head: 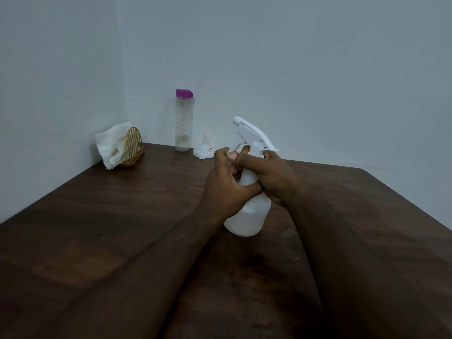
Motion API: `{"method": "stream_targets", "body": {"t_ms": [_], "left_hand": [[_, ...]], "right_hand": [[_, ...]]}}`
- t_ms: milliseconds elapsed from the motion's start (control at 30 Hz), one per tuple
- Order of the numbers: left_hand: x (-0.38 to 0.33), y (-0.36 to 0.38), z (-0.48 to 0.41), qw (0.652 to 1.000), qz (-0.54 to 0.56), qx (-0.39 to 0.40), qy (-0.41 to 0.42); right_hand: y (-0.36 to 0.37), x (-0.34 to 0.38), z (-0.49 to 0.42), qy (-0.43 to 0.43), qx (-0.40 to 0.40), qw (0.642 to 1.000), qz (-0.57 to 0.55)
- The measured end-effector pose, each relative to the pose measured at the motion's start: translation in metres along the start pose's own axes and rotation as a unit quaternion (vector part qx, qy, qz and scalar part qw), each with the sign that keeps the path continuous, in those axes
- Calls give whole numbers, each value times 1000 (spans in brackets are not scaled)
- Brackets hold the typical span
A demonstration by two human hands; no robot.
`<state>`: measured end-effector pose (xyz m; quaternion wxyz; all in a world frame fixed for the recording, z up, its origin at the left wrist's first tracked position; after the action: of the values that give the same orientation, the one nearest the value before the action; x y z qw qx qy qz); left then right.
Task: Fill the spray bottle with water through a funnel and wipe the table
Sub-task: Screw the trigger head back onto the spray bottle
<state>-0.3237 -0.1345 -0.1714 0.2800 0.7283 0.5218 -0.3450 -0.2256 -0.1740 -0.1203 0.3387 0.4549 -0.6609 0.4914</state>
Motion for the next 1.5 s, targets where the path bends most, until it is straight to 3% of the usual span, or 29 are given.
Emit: {"method": "stream_targets", "body": {"t_ms": [167, 300, 367, 567, 733, 833, 933, 1267, 1500], "left_hand": [[-1, 0, 1, 1000, -25, -14, -5], [0, 0, 1, 999, -38, -23, 2], [-1, 0, 1, 999, -43, -27, 9], [2, 1, 10, 999, 9, 14, -46], [7, -15, 24, 976, 4, 160, -146], [0, -14, 28, 969, 1, 198, -145], [-2, -13, 26, 963, -13, 226, -147], [4, -9, 31, 965, -9, 202, -169], [1, -10, 31, 958, -60, 211, -184]], "right_hand": [[3, 3, 3, -13, -54, 998, 27], [13, 5, 7, 6, -210, 971, 111], [16, 5, 7, 4, -229, 967, 109], [10, 6, 10, 2, -146, 988, 59], [-1, 1, 5, 43, 24, 999, -23], [-10, 8, 3, 74, 145, 985, -62], [-12, 10, 6, 76, 179, 979, -68], [4, 4, 16, 38, -53, 997, -48], [17, 5, 17, 77, -265, 960, 47]]}}
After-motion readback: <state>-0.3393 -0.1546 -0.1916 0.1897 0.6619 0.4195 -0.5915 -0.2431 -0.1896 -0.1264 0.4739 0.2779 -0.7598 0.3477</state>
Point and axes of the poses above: each hand's wrist, its own z-axis away from the middle knuckle, its own y-axis out of the palm, x = y × z, the point moved 2 cm from there along -z, towards the middle knuckle, and after that the axes turned 12 degrees about z, right-handed, at the moved point
